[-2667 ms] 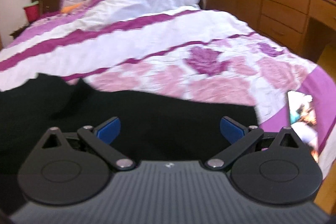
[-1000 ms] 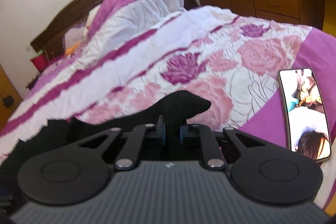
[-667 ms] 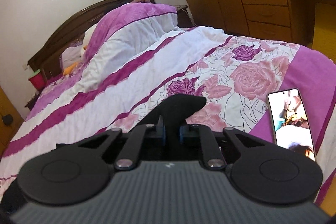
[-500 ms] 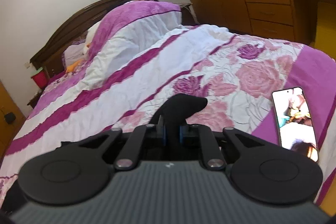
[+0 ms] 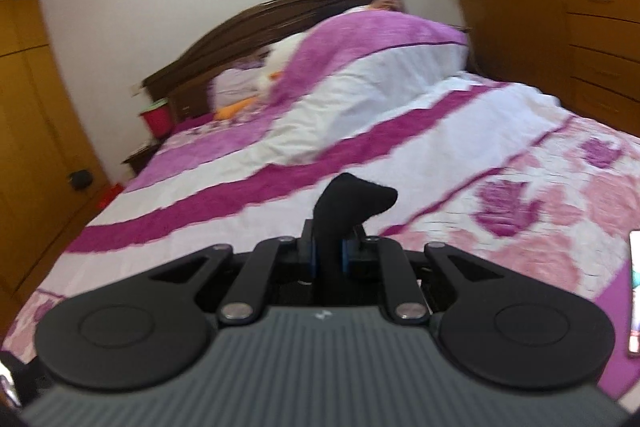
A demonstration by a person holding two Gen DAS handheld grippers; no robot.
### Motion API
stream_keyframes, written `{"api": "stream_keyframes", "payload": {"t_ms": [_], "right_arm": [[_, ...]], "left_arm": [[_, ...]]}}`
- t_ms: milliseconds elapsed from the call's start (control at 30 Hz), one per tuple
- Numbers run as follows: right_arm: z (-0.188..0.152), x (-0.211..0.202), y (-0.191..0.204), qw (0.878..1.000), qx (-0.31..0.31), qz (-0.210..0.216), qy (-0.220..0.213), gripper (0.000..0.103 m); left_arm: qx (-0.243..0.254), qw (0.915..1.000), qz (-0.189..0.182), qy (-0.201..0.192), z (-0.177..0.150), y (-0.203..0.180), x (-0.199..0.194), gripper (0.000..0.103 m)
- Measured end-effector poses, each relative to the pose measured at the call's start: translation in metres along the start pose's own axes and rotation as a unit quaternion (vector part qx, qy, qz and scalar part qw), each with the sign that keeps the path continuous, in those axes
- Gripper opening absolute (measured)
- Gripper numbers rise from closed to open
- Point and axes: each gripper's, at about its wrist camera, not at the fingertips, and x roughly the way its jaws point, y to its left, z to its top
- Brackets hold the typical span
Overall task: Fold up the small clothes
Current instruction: 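Lift the sleeve with the right gripper, lay it across the body, open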
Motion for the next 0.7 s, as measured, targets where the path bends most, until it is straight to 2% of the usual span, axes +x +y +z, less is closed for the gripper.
{"api": "stream_keyframes", "payload": {"t_ms": [400, 700], "right_arm": [[-0.014, 0.042, 0.109, 0.994, -0.044, 0.085, 0.043, 0.014], [-0.031, 0.072, 0.180, 0.985, -0.062, 0.139, 0.079, 0.014]], "left_arm": [[-0.012, 0.9998, 0.011, -0.013, 0.005, 0.036, -0.009, 0.103], [-0.039, 0.9989, 0.023, -0.012, 0.001, 0.066, -0.003, 0.103]]}}
